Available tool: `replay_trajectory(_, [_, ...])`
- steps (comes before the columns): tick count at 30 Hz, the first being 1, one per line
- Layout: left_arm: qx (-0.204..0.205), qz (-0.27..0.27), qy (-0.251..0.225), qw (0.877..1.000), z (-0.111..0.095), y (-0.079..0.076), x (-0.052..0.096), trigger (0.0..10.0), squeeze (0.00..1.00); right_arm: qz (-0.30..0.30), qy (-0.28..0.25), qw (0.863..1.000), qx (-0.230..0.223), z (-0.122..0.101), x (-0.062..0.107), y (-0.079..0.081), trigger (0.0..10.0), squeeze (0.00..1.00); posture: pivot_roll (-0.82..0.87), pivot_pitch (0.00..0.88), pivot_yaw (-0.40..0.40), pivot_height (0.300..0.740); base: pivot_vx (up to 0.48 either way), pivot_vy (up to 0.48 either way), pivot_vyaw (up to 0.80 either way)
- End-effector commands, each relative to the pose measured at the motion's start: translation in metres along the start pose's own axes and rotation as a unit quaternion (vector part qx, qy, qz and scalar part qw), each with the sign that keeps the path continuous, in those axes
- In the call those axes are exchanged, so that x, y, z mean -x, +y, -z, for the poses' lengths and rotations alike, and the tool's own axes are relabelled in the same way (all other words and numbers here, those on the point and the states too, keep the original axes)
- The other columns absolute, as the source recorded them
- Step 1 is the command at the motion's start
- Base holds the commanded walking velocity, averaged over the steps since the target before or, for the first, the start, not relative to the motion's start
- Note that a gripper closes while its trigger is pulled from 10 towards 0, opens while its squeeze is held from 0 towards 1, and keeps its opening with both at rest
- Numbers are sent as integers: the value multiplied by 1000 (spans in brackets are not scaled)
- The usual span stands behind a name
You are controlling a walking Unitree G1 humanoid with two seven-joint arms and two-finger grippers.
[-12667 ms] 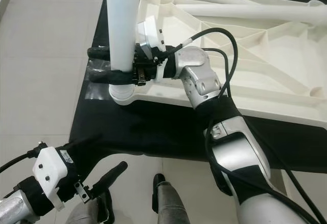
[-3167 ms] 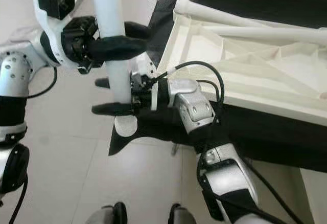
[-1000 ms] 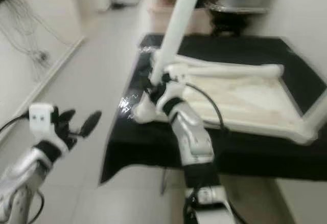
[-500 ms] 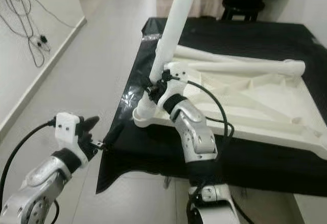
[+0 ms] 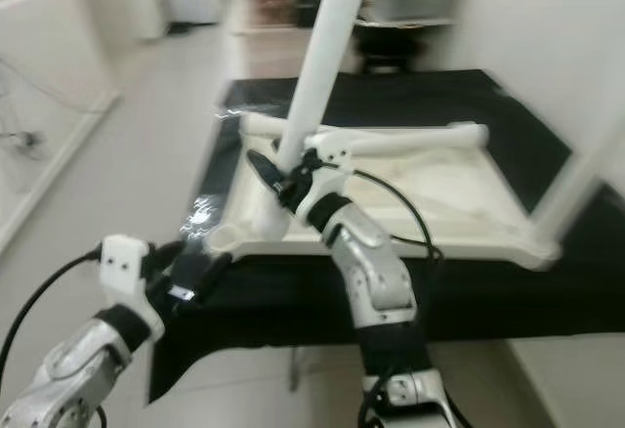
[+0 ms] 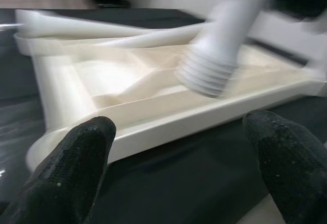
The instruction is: Building children table
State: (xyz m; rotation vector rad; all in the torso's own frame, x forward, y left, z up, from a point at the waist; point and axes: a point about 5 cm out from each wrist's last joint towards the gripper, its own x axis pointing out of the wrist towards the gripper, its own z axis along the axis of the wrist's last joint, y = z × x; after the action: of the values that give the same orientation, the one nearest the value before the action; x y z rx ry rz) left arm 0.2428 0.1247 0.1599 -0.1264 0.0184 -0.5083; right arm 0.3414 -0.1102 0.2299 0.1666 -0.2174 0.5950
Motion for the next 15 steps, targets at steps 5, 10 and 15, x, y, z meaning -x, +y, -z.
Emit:
replay_trajectory(5, [-5,-19,4,1000,3,6,5,10000,0,-72,14,997,1,5,-5,23,10000,0,-22,85,13,740,328,0,320])
replay_trajectory(10, [-12,-32,10,999,4,7,6,10000,0,-102,-1,995,9,2,-1,28,10000,0,-25,88,14,740,100,0,640])
replay_trajectory(15, [-70,-47,55,995,19,4,13,10000,0,-151,8,988,20,1,4,33,10000,0,-25,97,13,740,0,0,0])
